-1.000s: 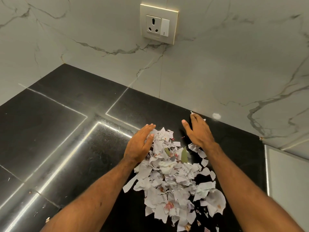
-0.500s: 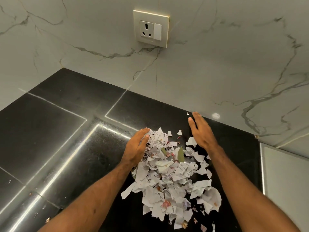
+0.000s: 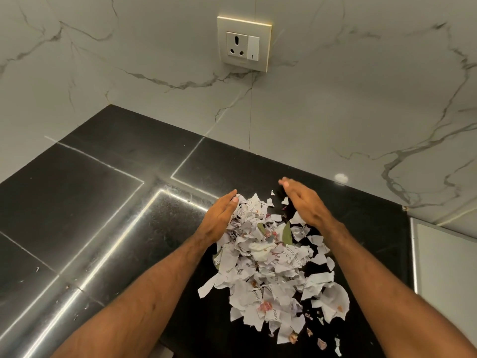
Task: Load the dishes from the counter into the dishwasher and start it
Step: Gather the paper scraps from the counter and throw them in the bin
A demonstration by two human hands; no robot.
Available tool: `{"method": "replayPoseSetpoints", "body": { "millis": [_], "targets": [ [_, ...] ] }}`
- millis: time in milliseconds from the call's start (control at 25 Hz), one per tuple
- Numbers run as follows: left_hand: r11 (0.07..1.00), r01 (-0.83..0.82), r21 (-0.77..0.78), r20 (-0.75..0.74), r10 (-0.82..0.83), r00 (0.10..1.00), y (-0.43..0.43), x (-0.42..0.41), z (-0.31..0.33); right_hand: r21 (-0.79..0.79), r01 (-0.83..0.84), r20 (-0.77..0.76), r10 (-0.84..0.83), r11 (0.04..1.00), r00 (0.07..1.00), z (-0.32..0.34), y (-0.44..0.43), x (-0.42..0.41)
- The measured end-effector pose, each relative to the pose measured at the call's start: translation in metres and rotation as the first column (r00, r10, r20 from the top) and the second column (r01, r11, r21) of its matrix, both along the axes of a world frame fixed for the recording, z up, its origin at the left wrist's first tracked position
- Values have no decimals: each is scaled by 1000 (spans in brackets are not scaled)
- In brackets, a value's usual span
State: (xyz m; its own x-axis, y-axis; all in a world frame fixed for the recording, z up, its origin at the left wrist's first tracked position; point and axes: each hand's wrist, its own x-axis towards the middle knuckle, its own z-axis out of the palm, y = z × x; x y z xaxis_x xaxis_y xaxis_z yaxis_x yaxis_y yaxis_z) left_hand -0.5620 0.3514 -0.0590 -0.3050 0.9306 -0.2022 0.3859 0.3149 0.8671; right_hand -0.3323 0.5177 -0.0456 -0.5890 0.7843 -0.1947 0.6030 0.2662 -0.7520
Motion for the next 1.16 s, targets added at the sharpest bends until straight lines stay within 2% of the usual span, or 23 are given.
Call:
{"method": "replayPoseSetpoints", "body": {
  "millis": [80,160,240,280,360,440,520,640,720,840,960,1040,1080,1160],
  "targets": [
    [1000,2,-21,28,-2,1000,0,-1,2,-15,-13,73,14,1000,997,0,0,-7],
    [1000,-20,-24,56,21,998,-5,3,5,8,-183,165,179,983,970,-3,-18,-15],
    [999,-39,5,65,38,997,-17,14,5,9,-315,180,308,949,934,-4,-41,-14],
    [999,-42,27,49,41,998,-25,20,4,16,-330,167,323,944,932,-3,-50,-10],
    [996,-65,55,4,65,998,-41,30,1,78,-243,104,235,967,966,1,-65,2],
    [993,-94,64,-64,98,993,-59,34,-3,115,3,-38,1,993,999,6,-79,24],
    [996,-78,53,-150,85,985,-74,33,-7,84,271,-149,-257,959,955,9,-87,52],
    [992,-127,25,-212,129,969,-97,39,-17,119,529,-107,-519,840,848,-5,-101,103],
    [983,-186,0,-210,182,961,-108,52,-19,160,575,-20,-580,802,815,-20,-113,124],
    [975,-222,-1,-170,219,961,-109,73,-18,162,549,28,-560,820,828,-39,-132,116],
    [973,-212,90,-82,219,972,-101,85,-12,67,431,-40,-429,900,902,-35,-144,82],
    [976,-198,95,-73,205,976,-101,91,-11,-41,378,-123,-380,925,917,-25,-151,72],
    [980,-191,63,-94,197,976,-102,93,-12,-54,406,-159,-409,912,898,-21,-156,74],
    [983,-183,3,-159,181,971,-105,93,-14,21,513,-175,-502,858,847,-15,-174,90]
  ]
}}
